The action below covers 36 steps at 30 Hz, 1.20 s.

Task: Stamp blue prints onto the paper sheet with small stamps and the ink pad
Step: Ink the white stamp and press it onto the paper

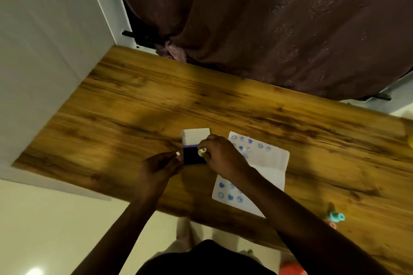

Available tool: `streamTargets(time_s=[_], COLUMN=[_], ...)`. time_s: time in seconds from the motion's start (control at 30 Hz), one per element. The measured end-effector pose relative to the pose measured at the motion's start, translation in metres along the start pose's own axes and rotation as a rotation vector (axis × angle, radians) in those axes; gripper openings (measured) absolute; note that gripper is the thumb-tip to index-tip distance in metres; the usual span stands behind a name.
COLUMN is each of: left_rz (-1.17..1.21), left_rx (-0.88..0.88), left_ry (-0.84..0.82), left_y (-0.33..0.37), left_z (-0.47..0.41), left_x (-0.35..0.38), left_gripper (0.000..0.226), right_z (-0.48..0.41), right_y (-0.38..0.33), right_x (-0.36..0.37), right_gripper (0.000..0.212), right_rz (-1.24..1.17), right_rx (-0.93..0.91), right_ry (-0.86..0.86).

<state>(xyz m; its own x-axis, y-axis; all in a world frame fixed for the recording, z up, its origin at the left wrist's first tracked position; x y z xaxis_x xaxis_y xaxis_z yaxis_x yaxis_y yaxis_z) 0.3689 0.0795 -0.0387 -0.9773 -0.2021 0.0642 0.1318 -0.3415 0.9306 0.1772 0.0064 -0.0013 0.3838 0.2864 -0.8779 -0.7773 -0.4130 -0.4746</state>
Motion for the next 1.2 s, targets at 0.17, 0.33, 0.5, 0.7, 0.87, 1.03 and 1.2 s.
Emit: streamTargets(time_s=[0.17,0.33,0.5,0.7,0.87,1.03,1.2], left_rz=[0.026,-0.038,-0.113,-0.091,-0.092,-0.064,0.028], left_rx=[0.002,-0.003,-0.029,0.003,0.006,0.007,-0.038], left_ry=[-0.019,-0.050,-0.026,-0.032,-0.047,-0.097,-0.158], left_y=[-0.002,-0.002,-0.001,0.006,0.008,0.009,0.004], left_z=[-0.002,-0.007,-0.010,-0.007,-0.005,-0.001,0.004], left_x=[-0.006,-0.007,-0.003,0.007,0.014,0.028,0.049], left_gripper=[0.016,0.015,0.021,0.017,0.020,0.023,0.035], right_z=[-0.006,-0.010,-0.012,-0.013,-0.009,0.005,0.044], right_y=[0.000,-0.001,-0.003,-0.004,-0.007,-0.002,0.047], right_x=[0.010,0.014,0.017,0.013,0.007,-0.014,-0.045], right_gripper=[0.033,0.033,0.032,0.033,0.030,0.025,0.022], right_rz=[0.080,0.086,0.109,0.115,0.135,-0.109,-0.222], right_rx=[-0.014,-0.007,-0.003,-0.014,-0.055,0.005,0.203], right_ry=[-0.048,-0.044,-0.061,-0.087,-0.089,0.107,0.317])
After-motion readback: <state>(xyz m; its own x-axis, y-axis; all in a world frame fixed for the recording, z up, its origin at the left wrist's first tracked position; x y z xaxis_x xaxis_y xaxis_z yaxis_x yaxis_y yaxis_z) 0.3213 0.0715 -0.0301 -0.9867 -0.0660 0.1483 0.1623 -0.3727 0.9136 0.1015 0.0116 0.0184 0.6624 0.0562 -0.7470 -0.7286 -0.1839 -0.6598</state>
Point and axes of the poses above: each hand's wrist, its own z-axis away from the middle knuckle, its own x-axis out of the palm, y = z × x, the point moved 2 cm from there along -z, towards the middle knuckle, and after that the axes turned 5 degrees about -x, right-handed, at the moved point
